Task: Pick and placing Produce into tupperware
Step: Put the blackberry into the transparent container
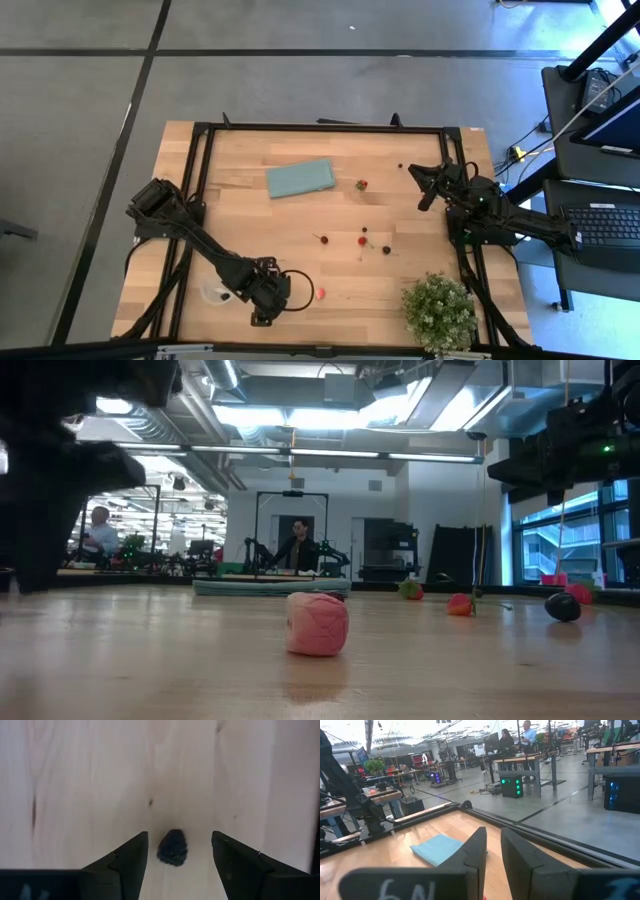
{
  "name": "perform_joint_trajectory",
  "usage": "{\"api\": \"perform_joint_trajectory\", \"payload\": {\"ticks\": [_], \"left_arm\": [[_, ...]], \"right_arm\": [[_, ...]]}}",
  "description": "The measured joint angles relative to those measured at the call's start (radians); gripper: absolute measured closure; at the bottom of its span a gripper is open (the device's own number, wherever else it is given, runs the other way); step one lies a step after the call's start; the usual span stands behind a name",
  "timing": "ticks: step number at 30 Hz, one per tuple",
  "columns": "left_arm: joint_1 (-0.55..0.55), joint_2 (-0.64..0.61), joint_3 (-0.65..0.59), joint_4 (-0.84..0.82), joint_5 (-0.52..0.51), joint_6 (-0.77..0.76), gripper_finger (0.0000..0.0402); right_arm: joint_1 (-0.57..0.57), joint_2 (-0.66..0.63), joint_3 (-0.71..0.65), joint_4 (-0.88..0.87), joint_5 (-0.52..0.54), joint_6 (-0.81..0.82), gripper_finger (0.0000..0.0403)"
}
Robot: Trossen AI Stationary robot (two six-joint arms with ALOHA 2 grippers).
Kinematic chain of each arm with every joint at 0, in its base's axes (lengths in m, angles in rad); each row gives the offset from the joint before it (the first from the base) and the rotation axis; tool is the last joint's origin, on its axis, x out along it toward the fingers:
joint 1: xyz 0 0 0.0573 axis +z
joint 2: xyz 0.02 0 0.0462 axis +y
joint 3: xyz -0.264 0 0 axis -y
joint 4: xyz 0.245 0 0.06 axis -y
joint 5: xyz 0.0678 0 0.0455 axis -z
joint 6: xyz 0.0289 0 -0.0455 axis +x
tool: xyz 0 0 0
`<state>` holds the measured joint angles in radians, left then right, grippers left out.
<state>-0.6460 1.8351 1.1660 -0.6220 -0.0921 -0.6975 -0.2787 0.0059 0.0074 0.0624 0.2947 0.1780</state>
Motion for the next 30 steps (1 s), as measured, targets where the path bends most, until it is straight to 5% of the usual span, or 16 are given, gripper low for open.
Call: {"api": "perform_joint_trajectory", "payload": {"ticks": [24, 30], "left_arm": [[0.005, 0.051, -0.001, -0.012, 0.036, -0.027, 0.0194], [0.005, 0.051, -0.001, -0.018, 0.045, -0.028, 0.0220]], "right_arm": [[0.000, 0.000, 0.000, 0.000, 0.000, 0.002, 0.0342], [0.000, 0.000, 0.000, 0.000, 0.000, 0.002, 0.0342]]}}
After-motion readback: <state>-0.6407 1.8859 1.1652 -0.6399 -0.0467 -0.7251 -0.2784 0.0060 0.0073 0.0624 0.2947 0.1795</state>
